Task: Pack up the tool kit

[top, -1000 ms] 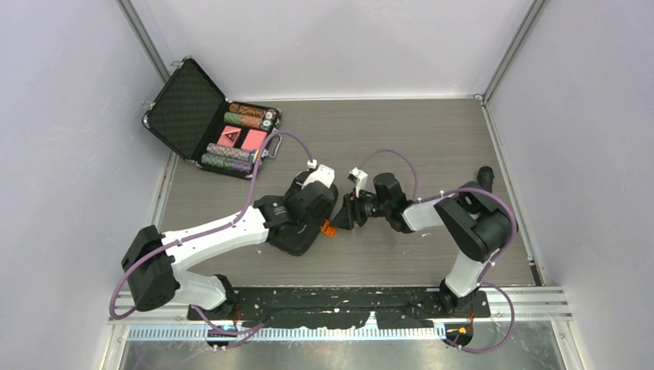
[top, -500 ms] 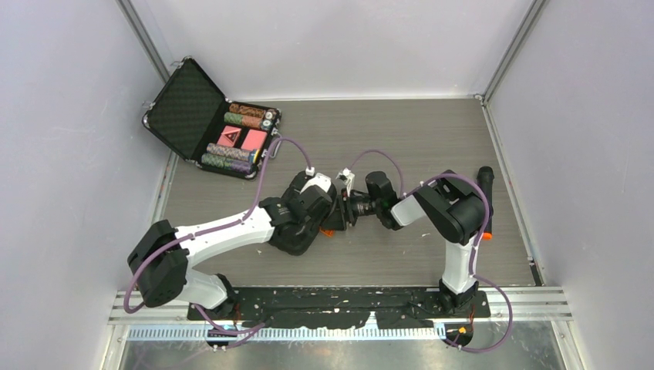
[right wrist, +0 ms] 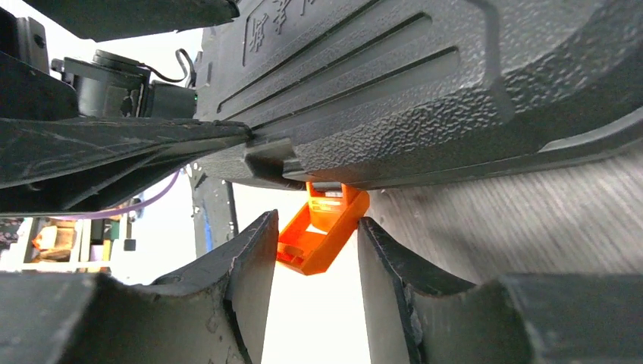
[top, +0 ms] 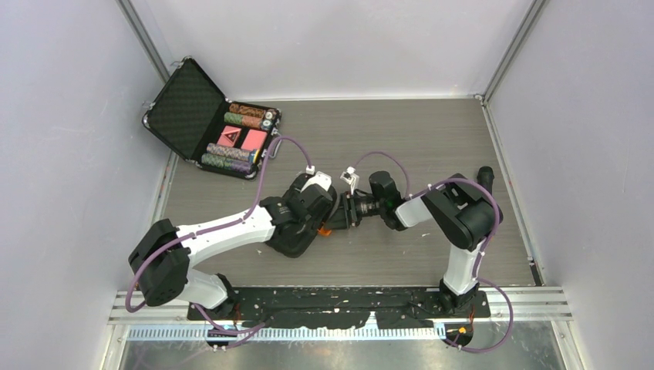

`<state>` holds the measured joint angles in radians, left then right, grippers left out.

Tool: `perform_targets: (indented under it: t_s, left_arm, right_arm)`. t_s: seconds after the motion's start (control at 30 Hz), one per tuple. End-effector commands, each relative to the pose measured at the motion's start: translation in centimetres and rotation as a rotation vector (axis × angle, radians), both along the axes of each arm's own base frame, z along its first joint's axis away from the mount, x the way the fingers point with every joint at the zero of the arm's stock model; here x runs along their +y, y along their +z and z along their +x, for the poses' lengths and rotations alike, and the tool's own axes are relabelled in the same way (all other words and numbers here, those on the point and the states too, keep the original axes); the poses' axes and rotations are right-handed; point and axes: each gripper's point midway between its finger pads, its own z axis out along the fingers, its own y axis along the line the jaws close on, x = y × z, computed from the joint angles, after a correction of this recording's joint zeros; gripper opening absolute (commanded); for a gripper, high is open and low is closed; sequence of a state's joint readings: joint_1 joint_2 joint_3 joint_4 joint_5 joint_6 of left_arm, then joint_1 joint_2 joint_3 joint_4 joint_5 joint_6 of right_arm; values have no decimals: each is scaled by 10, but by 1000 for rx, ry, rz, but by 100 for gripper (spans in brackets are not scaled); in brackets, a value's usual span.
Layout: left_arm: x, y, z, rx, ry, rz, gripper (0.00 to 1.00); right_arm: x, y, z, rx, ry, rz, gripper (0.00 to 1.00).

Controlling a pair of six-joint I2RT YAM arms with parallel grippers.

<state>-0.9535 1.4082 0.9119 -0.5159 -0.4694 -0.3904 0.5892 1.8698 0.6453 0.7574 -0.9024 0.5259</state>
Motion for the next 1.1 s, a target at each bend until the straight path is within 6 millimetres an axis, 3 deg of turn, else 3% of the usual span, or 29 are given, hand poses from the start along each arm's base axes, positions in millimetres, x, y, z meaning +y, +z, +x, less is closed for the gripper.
perform_targets:
  t_s: [0.0,0.3,0.57,0.77,1.07]
  left_arm:
    - [-11,-1,0,19,-6,-40,59]
    - [-15,3,0,14,-10,-69,60]
    - [-12,22,0,-36,-1,-131,63]
    - [-11,27,-3,-43,1,-158,64]
    - [-17,23,-10,-16,-30,-193,65]
  right_arm:
    - [12,46,-8,21,56,65,47]
    - [15,57,-1,98,2,29,47]
    - [24,68,9,160,-45,72,48]
    - [26,82,12,177,-75,90,57]
    - [30,65,18,218,-121,60,56]
